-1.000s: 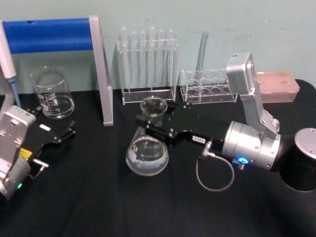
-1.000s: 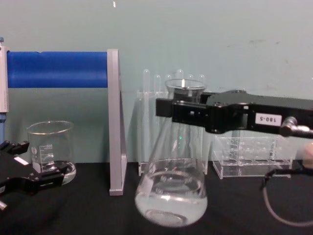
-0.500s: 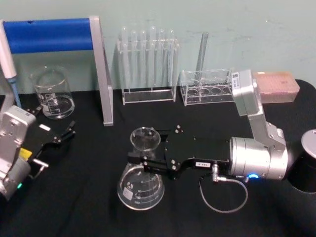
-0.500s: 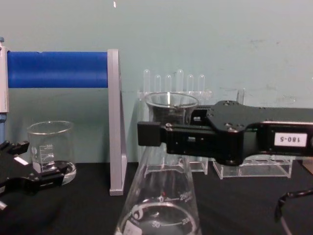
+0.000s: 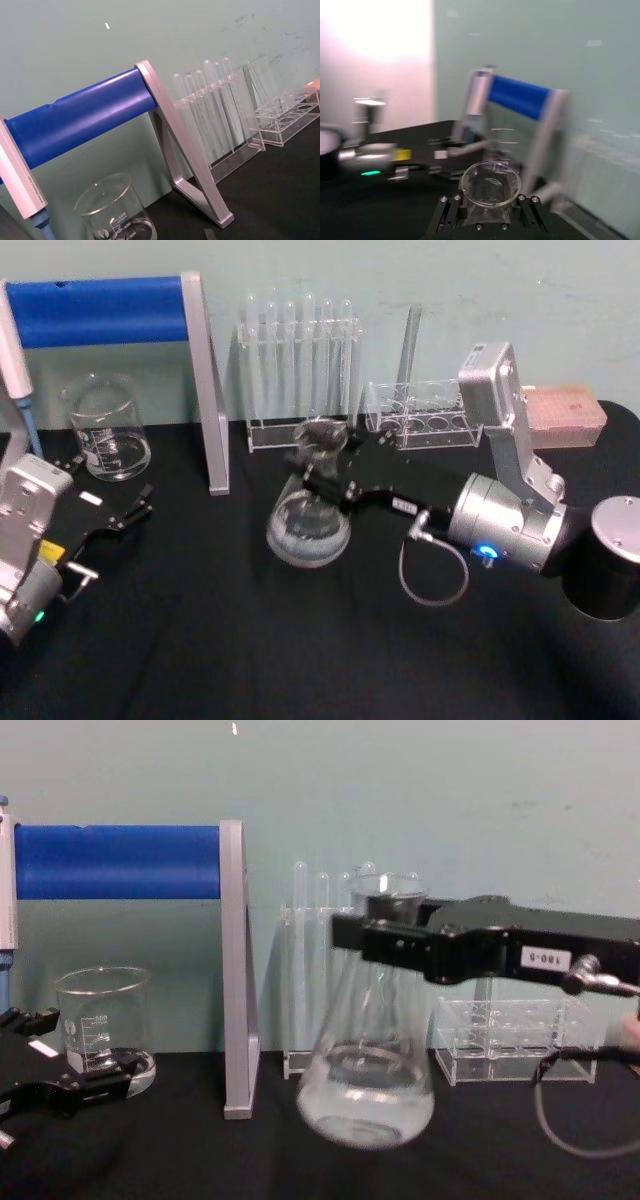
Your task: Grasp the erlenmeyer flask with one hand, shake it three times, then place it back.
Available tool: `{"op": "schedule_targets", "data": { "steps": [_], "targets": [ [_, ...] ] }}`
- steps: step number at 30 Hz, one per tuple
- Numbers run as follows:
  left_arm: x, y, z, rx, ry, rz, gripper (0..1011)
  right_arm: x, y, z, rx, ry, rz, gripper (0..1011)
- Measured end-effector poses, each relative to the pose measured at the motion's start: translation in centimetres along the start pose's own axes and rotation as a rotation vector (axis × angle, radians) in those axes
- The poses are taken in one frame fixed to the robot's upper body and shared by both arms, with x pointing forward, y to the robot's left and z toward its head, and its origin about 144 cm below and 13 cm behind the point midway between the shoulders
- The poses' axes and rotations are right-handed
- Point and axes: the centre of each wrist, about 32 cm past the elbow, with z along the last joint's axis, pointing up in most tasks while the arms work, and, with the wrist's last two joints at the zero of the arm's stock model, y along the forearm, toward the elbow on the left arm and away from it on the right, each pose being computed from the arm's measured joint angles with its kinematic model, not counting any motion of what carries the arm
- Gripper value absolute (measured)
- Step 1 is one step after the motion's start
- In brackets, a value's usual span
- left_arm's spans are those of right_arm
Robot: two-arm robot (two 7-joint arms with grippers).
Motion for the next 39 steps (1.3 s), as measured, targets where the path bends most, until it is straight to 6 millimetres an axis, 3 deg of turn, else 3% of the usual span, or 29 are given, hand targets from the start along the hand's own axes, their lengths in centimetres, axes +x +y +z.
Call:
{"op": "schedule_targets", "data": {
  "steps": [6,19,29,39],
  "targets": [
    [0.0,0.0,0.0,0.0,0.0,0.0,1001,0.3,0.8,-0.6,0.002,-0.031,-0.28,449],
    [0.0,0.0,0.0,0.0,0.0,0.0,1001,1.4,1.4,-1.6,-0.027,-0.036,-0.553,449],
    [0.0,0.0,0.0,0.0,0.0,0.0,1001,0.8,1.2,-0.9,-0.018,-0.003,-0.485,449],
    [0.0,0.0,0.0,0.0,0.0,0.0,1001,-1.0,0.0,0.4,0.002,0.006,-0.154,449]
  ]
}}
